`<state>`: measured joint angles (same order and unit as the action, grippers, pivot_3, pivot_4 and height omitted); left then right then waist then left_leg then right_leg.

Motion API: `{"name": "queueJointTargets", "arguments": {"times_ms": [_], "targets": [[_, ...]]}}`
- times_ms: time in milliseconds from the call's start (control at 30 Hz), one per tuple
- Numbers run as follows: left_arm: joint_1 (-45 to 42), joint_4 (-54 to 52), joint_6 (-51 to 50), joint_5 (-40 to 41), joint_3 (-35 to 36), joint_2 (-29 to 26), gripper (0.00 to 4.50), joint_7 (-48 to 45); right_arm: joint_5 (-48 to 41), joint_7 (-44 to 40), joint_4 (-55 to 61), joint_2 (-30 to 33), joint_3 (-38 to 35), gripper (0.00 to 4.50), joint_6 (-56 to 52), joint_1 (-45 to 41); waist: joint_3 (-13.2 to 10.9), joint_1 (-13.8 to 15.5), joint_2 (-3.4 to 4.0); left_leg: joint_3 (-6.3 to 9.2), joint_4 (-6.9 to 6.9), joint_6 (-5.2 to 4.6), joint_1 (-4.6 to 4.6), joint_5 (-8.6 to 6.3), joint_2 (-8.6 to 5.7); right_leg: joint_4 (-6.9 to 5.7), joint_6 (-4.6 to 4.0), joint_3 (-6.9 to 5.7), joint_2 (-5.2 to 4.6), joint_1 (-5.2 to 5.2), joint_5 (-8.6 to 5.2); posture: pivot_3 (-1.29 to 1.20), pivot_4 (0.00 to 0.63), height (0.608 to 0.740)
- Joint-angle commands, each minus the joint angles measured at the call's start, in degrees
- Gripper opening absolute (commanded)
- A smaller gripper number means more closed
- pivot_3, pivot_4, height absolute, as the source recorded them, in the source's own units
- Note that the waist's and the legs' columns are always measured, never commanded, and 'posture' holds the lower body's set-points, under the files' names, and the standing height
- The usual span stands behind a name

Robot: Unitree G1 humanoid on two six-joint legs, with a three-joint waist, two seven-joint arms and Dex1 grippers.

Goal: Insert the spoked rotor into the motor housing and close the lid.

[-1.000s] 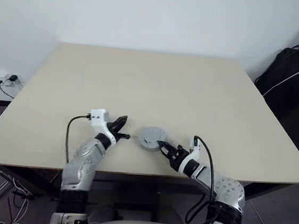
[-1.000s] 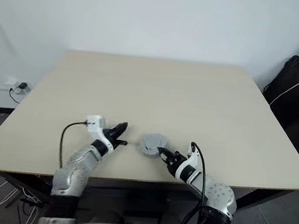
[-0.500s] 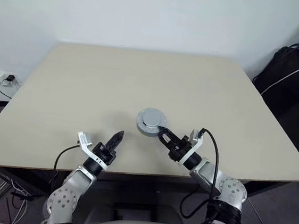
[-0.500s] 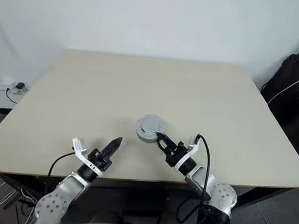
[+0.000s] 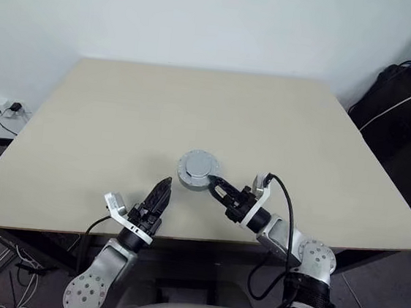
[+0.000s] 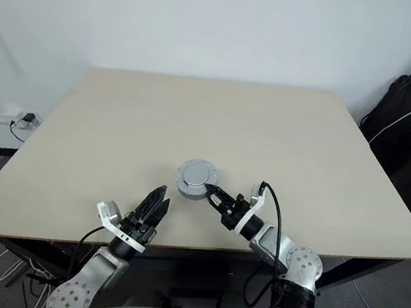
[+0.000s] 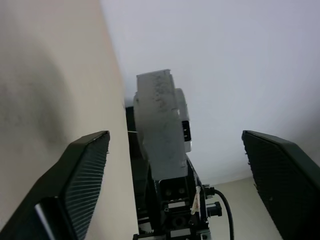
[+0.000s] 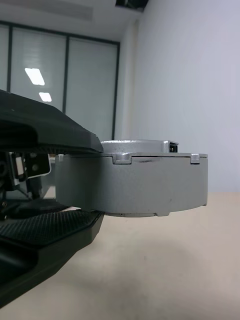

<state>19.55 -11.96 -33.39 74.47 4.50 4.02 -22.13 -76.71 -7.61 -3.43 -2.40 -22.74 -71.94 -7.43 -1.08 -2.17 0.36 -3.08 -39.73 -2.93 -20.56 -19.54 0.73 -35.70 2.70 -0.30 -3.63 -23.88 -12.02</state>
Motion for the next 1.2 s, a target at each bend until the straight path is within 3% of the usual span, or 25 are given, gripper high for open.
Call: {"name": "queueJointTargets", "arguments": {"times_ms": [33,767,867,1033,1200], "targets": [[-1.01,-0.5,0.82,1.78,-2.15,6.31,4.44,-0.06,-4.14,-0.68,1.74,0.27,1.67,1.28,-1.23,-0.73,0.0,-0.01,0.0,0.0,0.0,0.0,0.0,0.0,0.0,0.0,0.0,0.0,0.0,0.0,0.0,0.0,0.0,0.74],[-2.24,2.1,0.67,3.47,-4.83,5.41,4.44,1.53,-13.25,2.07,3.2,5.68,9.88,1.28,-4.34,1.55,0.0,0.04,-0.03,0.0,-0.04,-0.01,0.01,0.0,-0.02,0.01,0.0,0.01,0.0,0.04,0.0,0.0,0.0,0.74],[-2.35,2.46,0.7,3.75,-4.75,5.53,3.87,1.77,-13.8,2.15,3.14,6.25,10.42,1.28,-3.86,1.55,0.0,0.05,-0.03,0.01,-0.05,-0.01,0.01,-0.01,-0.03,0.01,0.0,0.01,0.0,0.05,0.0,0.0,0.0,0.74],[-2.56,2.67,0.77,4.14,-4.91,5.29,2.22,1.88,-14.17,2.36,3.38,6.77,11.13,1.28,-2.95,1.77,0.0,0.05,-0.03,0.01,-0.06,-0.01,0.01,-0.01,-0.03,0.0,0.01,0.0,0.0,0.05,0.0,0.0,0.0,0.74],[-2.63,2.78,1.21,4.4,-5.03,5.17,2.13,2.07,-11.57,2.25,5.18,7.44,12.16,1.28,-0.98,2.03,0.01,0.06,-0.03,0.01,-0.07,-0.01,0.01,-0.01,-0.03,0.01,0.01,0.01,0.0,0.05,0.0,0.0,0.0,0.74]]}}
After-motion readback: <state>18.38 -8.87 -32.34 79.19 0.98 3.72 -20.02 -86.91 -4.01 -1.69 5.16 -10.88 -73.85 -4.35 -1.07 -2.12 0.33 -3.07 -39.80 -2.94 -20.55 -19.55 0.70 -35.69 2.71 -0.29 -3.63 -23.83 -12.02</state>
